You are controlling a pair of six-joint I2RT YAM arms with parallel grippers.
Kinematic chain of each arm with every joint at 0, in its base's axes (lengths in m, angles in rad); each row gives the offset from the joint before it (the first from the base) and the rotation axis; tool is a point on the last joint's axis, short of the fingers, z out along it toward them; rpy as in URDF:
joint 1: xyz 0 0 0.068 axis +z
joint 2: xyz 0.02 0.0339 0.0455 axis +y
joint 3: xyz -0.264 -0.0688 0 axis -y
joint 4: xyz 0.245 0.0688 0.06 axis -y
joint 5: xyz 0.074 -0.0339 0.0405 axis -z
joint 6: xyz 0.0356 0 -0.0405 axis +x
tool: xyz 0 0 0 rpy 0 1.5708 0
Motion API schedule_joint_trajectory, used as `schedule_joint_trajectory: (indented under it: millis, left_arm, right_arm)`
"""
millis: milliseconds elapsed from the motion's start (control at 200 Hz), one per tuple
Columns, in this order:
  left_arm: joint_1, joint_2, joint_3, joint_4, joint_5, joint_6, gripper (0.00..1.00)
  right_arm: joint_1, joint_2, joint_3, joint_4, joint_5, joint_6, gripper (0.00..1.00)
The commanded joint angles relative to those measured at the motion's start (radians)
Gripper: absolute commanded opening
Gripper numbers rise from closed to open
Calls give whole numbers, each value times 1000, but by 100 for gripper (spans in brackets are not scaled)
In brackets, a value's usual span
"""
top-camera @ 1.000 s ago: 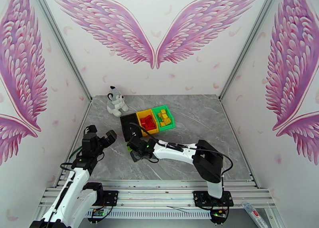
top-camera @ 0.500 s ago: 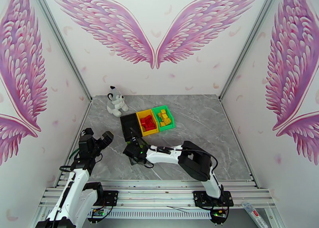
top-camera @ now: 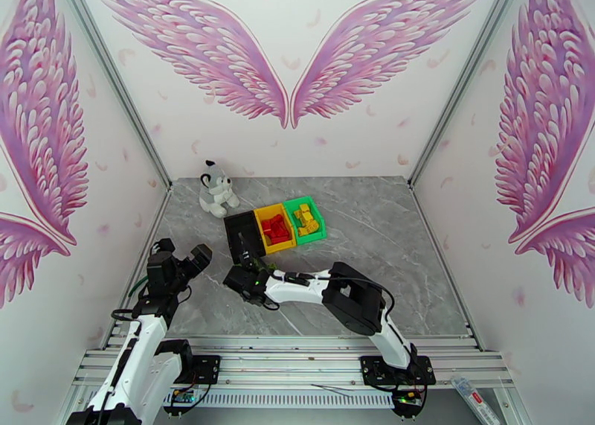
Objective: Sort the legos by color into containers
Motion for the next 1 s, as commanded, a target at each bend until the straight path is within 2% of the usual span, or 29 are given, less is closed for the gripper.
schedule_joint_trajectory:
  millis: [0,170,395,575,715,995]
  left_arm:
    - [4,3,-28,41,41,-13,99]
    - [-7,33,-51,115,101,-72,99]
    - [-28,113,15,180,130,-156,99]
    - [-23,213,27,268,135,-185,99]
    - [15,262,-6,319,147,-193,99]
    - [47,269,-18,335,162,-188,99]
  right_arm:
    - [6,-89,-92,21,-15,11,19]
    - [6,-181,-144,28,-9,-16,16]
    - [-2,-180,-5,-52,56,-88,17]
    - [-44,-120,148,-100,59,-127,18]
    - [-92,-44,276,-136,32,-146,18]
    - [-192,93,479,-187,-36,-160,26]
